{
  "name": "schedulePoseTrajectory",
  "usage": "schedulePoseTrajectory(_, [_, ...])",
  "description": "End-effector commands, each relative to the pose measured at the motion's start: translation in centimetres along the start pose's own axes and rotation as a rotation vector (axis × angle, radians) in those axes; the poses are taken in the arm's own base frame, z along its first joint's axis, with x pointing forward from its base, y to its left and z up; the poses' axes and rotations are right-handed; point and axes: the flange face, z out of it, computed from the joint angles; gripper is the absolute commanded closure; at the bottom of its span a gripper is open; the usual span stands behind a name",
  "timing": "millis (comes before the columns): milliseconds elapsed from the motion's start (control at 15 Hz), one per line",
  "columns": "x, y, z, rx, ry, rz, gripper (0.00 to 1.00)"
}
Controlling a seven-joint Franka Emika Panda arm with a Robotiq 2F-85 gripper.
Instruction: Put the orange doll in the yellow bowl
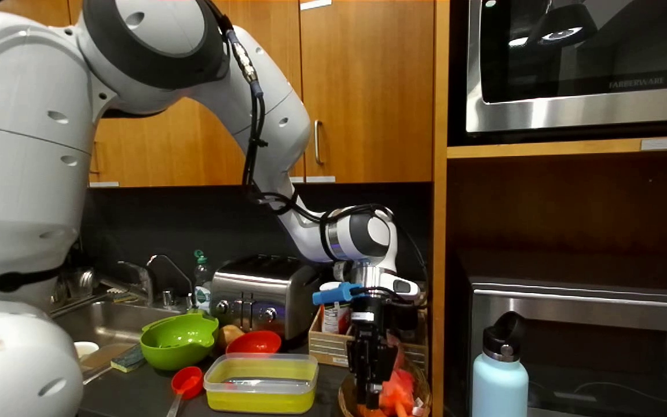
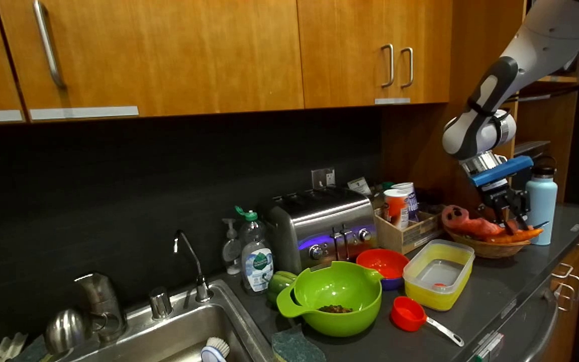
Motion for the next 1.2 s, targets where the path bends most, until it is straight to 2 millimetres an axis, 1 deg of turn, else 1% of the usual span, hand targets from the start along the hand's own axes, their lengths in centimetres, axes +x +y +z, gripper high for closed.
schedulePoseTrajectory(0, [-0.3, 0.2, -0.6, 0.012, -0.010, -0.010, 0.40])
schedulePoseTrajectory(67, [-0.3, 0.2, -0.6, 0.012, -0.010, -0.010, 0.40])
schedulePoseTrajectory(133, [-0.3, 0.3, -0.6, 0.012, -0.011, -0.010, 0.36])
schedulePoseTrajectory(467, [-0.1, 0.3, -0.5, 0.014, -0.013, -0.011, 0.04])
schedulePoseTrajectory(533, [0.0, 0.4, -0.4, 0.013, -0.013, -0.011, 0.06])
schedulePoseTrajectory(600, [0.2, 0.5, -0.3, 0.012, -0.012, -0.009, 0.01])
schedulePoseTrajectory(667, [0.3, 0.5, -0.2, 0.011, -0.011, -0.008, 0.00])
schedulePoseTrajectory(1133, [1.2, 0.6, -0.2, 0.014, 0.031, -0.007, 0.00])
